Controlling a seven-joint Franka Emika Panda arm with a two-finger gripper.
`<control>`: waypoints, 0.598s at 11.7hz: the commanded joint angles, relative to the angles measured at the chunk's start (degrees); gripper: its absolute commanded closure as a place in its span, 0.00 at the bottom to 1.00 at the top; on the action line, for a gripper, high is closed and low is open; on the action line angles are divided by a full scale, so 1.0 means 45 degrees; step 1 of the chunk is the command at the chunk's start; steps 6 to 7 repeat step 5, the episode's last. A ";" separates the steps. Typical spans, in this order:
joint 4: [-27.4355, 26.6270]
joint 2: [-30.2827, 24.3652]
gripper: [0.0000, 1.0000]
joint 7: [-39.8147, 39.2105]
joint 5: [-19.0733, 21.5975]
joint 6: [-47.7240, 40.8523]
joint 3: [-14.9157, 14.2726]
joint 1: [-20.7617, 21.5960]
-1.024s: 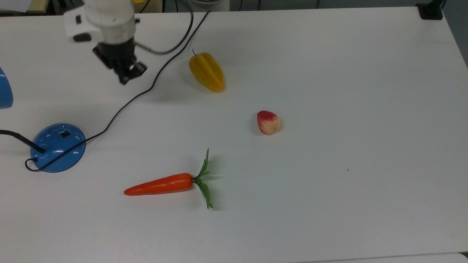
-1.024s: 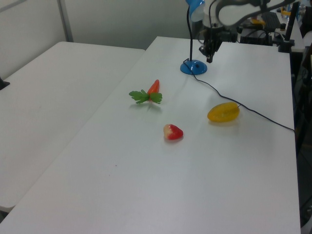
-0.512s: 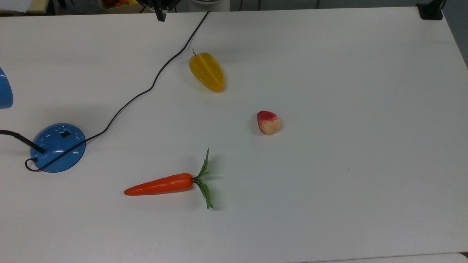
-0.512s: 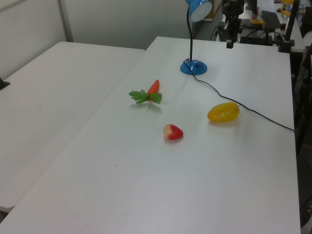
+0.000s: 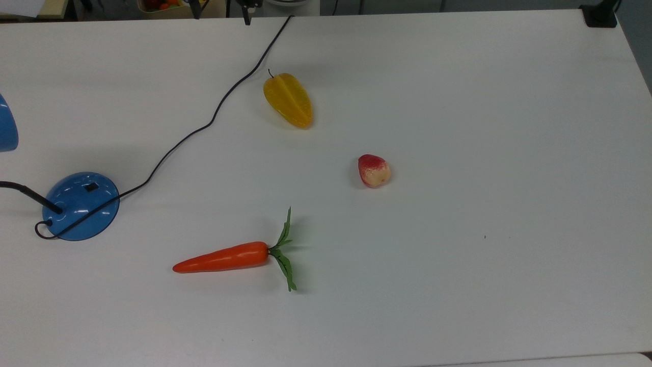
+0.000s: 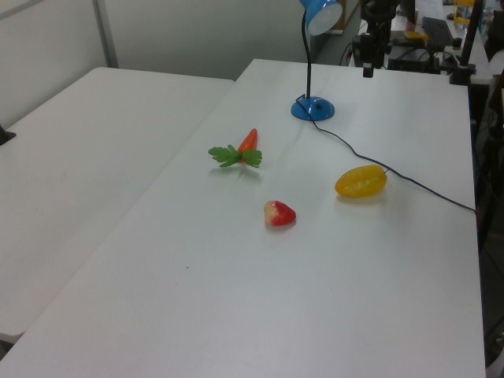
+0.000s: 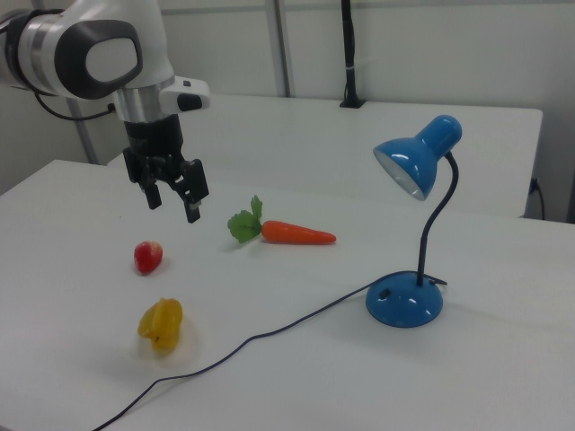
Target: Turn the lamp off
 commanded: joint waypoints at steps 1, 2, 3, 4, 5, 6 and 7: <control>0.0323 0.0063 0.00 -0.0273 0.0129 -0.0386 -0.0003 -0.0204; 0.0304 0.0044 0.00 -0.0235 0.0148 -0.0386 -0.0003 -0.0243; 0.0323 0.0044 0.00 -0.0253 0.0187 -0.0386 -0.0003 -0.0301; 0.0323 0.0024 0.00 -0.0273 0.0187 -0.0405 -0.0003 -0.0379; 0.0323 0.0024 0.00 -0.0273 0.0226 -0.0386 -0.0061 -0.0419; 0.0323 0.0024 0.00 -0.0273 0.0226 -0.0386 -0.0061 -0.0419; 0.0323 0.0024 0.00 -0.0273 0.0226 -0.0386 -0.0061 -0.0419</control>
